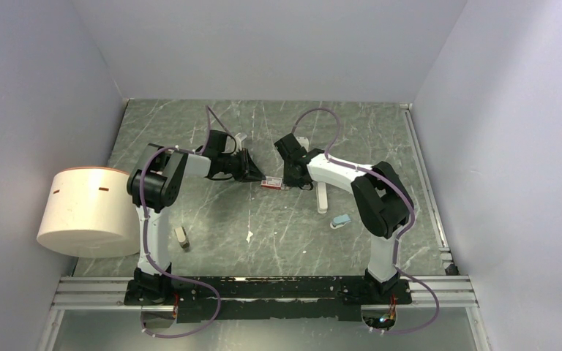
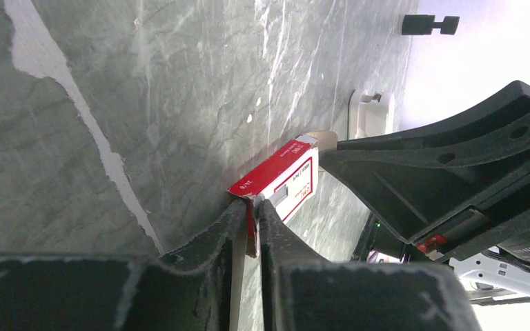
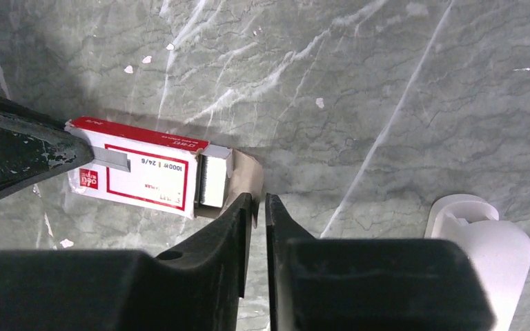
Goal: Load the staples into the stapler
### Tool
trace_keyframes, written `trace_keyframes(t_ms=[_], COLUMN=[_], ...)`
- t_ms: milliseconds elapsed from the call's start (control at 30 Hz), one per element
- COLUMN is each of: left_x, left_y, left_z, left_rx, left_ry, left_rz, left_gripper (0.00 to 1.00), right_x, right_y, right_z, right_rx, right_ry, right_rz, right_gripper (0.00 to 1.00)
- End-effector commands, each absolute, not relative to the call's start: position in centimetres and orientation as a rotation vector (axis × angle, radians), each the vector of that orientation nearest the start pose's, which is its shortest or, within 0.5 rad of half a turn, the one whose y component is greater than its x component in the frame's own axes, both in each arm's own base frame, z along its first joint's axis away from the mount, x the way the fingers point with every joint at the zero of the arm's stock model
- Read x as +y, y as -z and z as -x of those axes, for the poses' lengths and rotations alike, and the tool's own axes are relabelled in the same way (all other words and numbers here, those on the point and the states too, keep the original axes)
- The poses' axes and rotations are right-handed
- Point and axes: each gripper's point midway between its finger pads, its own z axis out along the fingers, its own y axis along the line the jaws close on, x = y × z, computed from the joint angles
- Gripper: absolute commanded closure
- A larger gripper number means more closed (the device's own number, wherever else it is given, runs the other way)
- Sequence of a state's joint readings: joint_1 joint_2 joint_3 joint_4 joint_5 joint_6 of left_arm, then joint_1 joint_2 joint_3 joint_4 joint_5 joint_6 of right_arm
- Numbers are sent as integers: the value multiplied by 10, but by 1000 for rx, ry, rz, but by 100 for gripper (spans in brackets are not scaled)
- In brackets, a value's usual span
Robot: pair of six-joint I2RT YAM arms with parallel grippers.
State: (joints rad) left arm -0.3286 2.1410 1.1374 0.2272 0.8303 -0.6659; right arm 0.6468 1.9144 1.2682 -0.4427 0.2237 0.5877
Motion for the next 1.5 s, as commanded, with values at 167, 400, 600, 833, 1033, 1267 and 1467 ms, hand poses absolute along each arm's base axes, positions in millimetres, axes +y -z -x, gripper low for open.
trace_keyframes(t_ms=[167,400,600,833,1033,1267,1467], left_x=[-276,-269,-255,-233,-213,-205,-199], left_y=[-15,-15,-25,-19,-18,-23,-48], left_z=[-374,-379,-393,-409,-424,-429,-432], left_rx=[2473,2455,2428,2443,2463,2479,2481], left_ry=[1426,1431,1402,1303,1153,1054,939], left_rz=[-66,-74,-52,36,101,100,80], left_gripper=[93,95,95,95,95,68,45], right_x=[245,236,235,220,200,194,192], right_y=[-26,-28,-34,-36,-34,-41,-78], right_z=[-359,-365,-378,-398,-405,-402,-405], right_rx=[2596,2584,2546,2528,2528,2529,2467], right_ry=[-141,-144,-174,-149,-110,-121,-136], right_rz=[-24,-30,60,70,18,-21,-48], right_gripper=[95,100,100,100,95,79,49])
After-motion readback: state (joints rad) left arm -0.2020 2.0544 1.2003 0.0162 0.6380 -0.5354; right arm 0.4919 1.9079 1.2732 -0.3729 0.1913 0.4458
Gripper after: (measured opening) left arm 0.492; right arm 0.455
